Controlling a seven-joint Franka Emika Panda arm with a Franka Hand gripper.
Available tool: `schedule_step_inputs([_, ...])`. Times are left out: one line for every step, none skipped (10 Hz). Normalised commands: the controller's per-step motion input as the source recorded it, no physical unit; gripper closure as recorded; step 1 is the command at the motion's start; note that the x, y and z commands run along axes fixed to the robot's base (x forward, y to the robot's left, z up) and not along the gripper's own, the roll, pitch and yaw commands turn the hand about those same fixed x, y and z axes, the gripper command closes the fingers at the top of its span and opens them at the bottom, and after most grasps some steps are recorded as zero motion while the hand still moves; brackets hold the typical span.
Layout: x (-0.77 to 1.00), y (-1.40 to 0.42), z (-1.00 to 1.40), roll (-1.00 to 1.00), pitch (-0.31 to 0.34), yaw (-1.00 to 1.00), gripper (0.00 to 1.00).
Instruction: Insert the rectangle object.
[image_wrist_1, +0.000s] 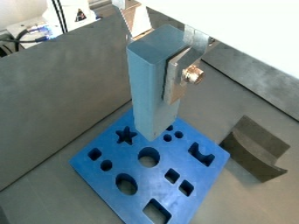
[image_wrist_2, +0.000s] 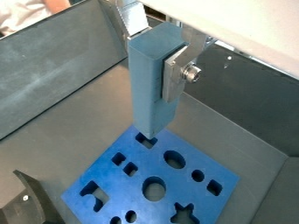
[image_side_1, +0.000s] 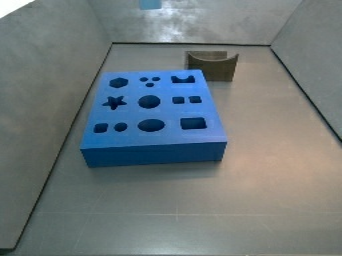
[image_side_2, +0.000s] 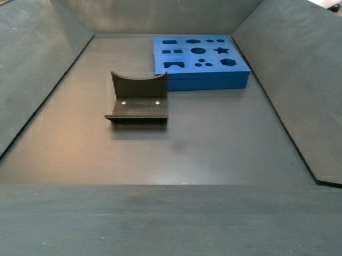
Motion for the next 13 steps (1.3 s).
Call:
schedule_step_inputs([0.32,-0.25,0.42,-0.07,0.475,-0.20,1.00])
schedule_step_inputs([0.27,-0.16,0.27,-0.05,0.483,-0.12,1.00])
schedule_step_inputs([0.21,-0.10,0.14,-0.04,0.401,-0.07,1.00])
schedule_step_inputs([0.14,-0.06,0.09,-0.03,0.293,-0.04,1.00])
schedule_step_inputs([0.04,-0.33,-0.28,0.02,-0.011,-0.84,1.00])
schedule_step_inputs([0.04,-0.31,-0.33,0.02,-0.011,-0.86,1.00])
schedule_step_inputs([0.03,-0.29,-0.38,0.02,-0.007,-0.88,1.00])
schedule_step_inputs([0.05,-0.28,-0.43,0.04,-0.023,-0.87,1.00])
schedule_step_inputs([0.09,-0.25,-0.60,0.11,-0.046,-0.85,1.00])
schedule_step_inputs([0.09,-0.16,-0.72,0.16,-0.066,-0.89,1.00])
schedule_step_inputs([0.05,0.00,-0.64,0.19,-0.020,-0.98,1.00])
schedule_step_inputs([0.03,0.00,-0.60,0.17,-0.017,-1.00,1.00])
schedule_step_inputs([0.03,0.00,-0.60,0.17,-0.014,-1.00,1.00])
